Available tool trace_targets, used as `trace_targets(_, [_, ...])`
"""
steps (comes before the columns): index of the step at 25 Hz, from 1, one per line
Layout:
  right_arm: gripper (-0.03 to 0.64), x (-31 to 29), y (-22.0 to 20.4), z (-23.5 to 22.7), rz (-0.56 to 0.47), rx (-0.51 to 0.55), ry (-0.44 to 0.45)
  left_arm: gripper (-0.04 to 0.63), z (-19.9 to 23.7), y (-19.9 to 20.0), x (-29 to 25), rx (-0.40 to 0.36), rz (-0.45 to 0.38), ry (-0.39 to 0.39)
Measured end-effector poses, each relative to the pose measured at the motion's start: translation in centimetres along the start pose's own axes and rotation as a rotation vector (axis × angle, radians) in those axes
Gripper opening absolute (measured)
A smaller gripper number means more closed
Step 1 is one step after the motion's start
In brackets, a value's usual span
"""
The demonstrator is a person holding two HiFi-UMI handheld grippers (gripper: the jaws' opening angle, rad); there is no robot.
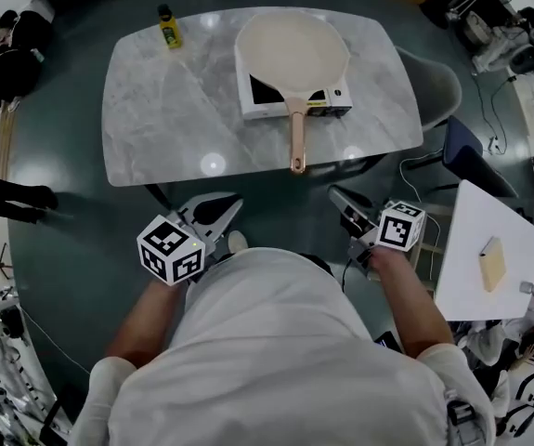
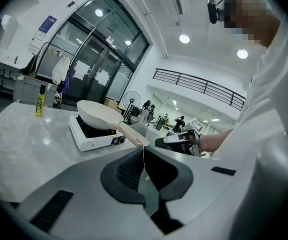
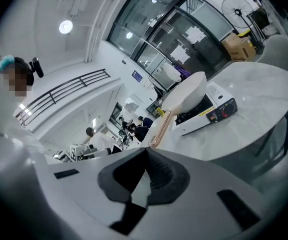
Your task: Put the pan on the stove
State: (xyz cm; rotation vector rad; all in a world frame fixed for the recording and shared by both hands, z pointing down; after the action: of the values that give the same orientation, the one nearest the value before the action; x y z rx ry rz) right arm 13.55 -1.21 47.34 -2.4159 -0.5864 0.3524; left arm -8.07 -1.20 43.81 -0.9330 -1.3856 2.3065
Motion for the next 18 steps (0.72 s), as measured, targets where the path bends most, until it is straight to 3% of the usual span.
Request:
trace_targets(9, [0.005,5.0,-2.8,1.6,0.134,0.099,0.052,0.02,-7.5,-0.6,-3.0,-0.002,-0.014,0.047])
trace_targets(18, [0.006,11.0,-5.7,2.1,0.227,0.191,0.102,0.018,-15.1,-3.6,-3.7,0.02,-0.027,0.129])
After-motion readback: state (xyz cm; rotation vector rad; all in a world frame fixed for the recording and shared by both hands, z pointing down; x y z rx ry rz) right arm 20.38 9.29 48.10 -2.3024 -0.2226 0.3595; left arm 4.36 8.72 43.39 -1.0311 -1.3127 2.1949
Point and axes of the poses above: the fingertips, and each gripper's own axes: x backward along the fingers, z to its left, y out of its top, the point moved 2 cm from there along x, backward along the fingers, and after that the axes turned 13 degrees about y, right-handed, at the moved point
